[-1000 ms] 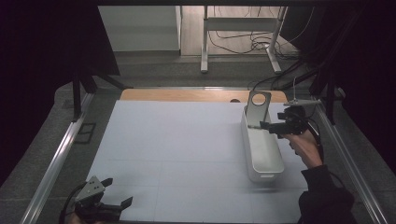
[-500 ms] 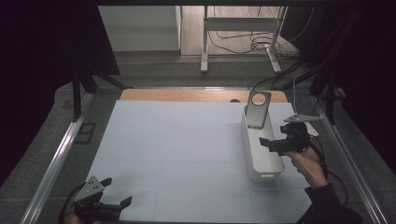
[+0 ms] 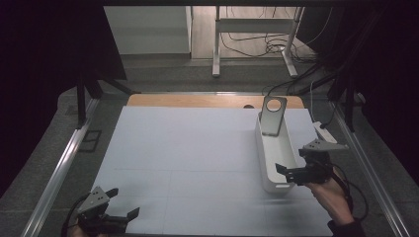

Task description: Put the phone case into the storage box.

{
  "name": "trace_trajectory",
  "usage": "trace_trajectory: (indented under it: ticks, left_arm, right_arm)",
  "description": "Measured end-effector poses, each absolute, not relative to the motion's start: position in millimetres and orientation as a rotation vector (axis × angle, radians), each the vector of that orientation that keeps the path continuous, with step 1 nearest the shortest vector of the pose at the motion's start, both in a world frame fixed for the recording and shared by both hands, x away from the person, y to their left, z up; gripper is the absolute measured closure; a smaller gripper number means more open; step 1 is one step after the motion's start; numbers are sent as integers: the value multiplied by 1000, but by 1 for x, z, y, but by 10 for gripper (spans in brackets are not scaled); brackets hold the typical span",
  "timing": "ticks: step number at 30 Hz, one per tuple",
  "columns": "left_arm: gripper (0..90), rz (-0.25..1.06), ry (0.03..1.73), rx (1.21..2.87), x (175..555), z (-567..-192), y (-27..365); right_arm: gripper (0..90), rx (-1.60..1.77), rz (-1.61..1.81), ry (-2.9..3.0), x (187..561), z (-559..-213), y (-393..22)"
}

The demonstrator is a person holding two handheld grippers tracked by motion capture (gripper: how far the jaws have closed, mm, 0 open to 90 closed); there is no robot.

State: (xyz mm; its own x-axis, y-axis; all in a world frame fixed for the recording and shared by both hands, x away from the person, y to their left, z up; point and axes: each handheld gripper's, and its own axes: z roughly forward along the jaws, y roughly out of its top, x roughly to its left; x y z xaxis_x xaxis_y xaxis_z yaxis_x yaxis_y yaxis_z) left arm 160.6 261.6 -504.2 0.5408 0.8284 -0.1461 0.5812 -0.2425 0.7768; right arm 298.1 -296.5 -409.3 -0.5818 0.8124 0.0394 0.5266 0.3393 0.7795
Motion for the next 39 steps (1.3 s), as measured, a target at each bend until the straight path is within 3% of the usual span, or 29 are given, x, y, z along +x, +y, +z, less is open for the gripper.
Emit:
trace_trajectory:
  ticks: [15, 39]
  left_arm:
    - [0, 365, 1147, 1944, 161, -504, 262]
    - [0, 366, 1160, 1946, 161, -505, 262]
  right_arm:
    - [0, 1180, 1118, 2216, 250, -419, -302]
    - [0, 1243, 1022, 2204, 205, -450, -311]
